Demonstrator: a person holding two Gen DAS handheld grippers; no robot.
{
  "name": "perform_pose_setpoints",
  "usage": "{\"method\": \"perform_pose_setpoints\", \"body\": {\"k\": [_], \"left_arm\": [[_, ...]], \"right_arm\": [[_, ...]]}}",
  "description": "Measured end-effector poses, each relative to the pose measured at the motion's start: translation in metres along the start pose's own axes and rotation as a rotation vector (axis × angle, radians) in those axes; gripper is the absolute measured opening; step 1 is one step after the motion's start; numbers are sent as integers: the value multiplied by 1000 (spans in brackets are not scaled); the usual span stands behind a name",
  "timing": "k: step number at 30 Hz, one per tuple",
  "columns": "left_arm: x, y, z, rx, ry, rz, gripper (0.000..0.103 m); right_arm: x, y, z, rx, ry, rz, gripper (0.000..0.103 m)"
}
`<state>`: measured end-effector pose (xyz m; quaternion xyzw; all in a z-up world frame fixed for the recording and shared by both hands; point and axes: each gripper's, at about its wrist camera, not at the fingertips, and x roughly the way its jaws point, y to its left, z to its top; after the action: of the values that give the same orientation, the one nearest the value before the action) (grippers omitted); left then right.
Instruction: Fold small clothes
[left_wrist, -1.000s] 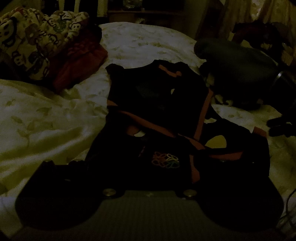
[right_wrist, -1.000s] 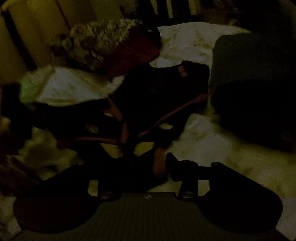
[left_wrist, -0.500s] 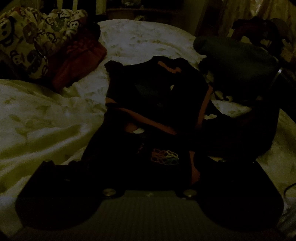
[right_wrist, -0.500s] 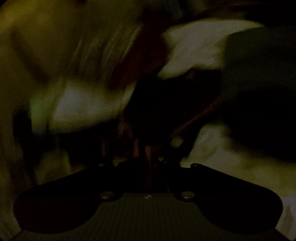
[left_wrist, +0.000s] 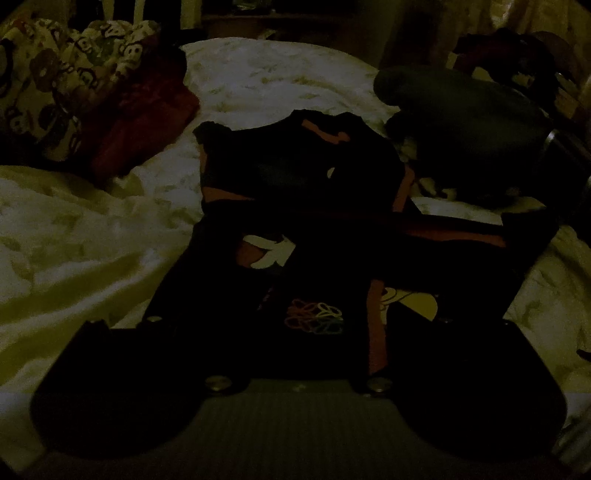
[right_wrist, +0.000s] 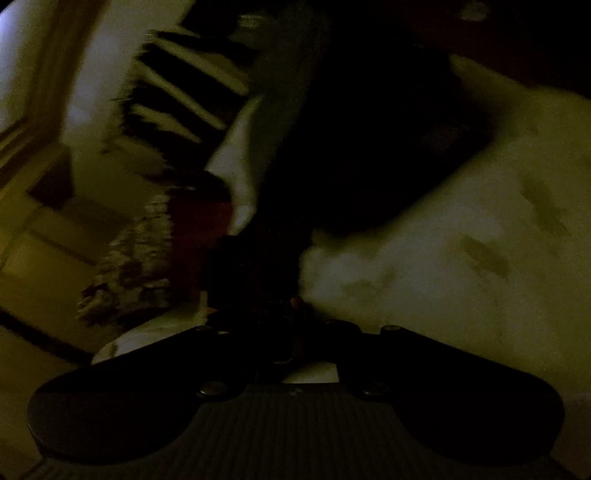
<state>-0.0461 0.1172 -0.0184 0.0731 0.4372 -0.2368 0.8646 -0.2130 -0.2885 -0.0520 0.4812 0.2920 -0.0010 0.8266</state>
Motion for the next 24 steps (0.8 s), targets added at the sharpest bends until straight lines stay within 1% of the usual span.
{"method": "perform_pose_setpoints", "body": {"k": [2, 3, 5, 6, 7, 8, 9, 10, 11, 13, 14, 15, 16, 17, 18, 19, 20, 21, 23, 24], "left_arm": [[-1, 0, 0, -7, -2, 0, 103], [-2, 0, 0, -11, -4, 0, 103], [-4, 0, -1, -13, -6, 4, 103], [-6, 0, -1, -13, -8, 9, 103], [-8, -1, -2, -12, -10, 13, 103], [-10, -1, -2, -13, -12, 16, 103], [-12, 0, -3, -13, -13, 17, 103], [-15, 0, -5, -15, -16, 21, 103], [-17, 1, -7, -16, -19, 24, 103], [-21, 4, -11, -23, -17, 33, 103], [-23, 7, -13, -29, -15, 37, 103], [-23, 10, -14, -38, -8, 38, 103], [-23, 13, -15, -49, -3, 35, 103], [-23, 16, -15, -57, 0, 33, 103], [-22, 18, -15, -61, 1, 34, 103], [-22, 19, -14, -60, -1, 38, 103], [-23, 19, -12, -58, -5, 41, 103], [-22, 18, -11, -55, -8, 42, 103], [-21, 15, -9, -44, -15, 36, 103], [-20, 13, -9, -40, -16, 32, 103]], "right_arm": [[7, 19, 13, -93, 3, 45, 10], [10, 34, 18, -178, -2, 64, 10], [12, 76, 31, -419, -30, 107, 10], [15, 94, 35, -516, -52, 135, 10], [17, 115, 41, -620, -69, 176, 10], [22, 142, 43, -761, -60, 220, 10], [31, 164, 41, -884, -36, 244, 10], [39, 180, 36, -976, -15, 259, 10], [48, 193, 27, -1049, 34, 288, 10], [70, 207, 4, -1137, 247, 404, 10], [81, 207, -16, -1181, 360, 436, 11], [91, 206, -33, -1219, 458, 447, 11], [100, 200, -55, -1256, 539, 446, 20], [107, 191, -73, -1245, 601, 438, 30], [116, 184, -84, -1191, 659, 430, 31], [122, 172, -92, -1111, 700, 422, 34], [123, 161, -96, -1040, 690, 395, 36], [122, 152, -94, -975, 668, 364, 42], [114, 135, -83, -845, 599, 302, 56], [107, 130, -76, -787, 555, 288, 59]]}}
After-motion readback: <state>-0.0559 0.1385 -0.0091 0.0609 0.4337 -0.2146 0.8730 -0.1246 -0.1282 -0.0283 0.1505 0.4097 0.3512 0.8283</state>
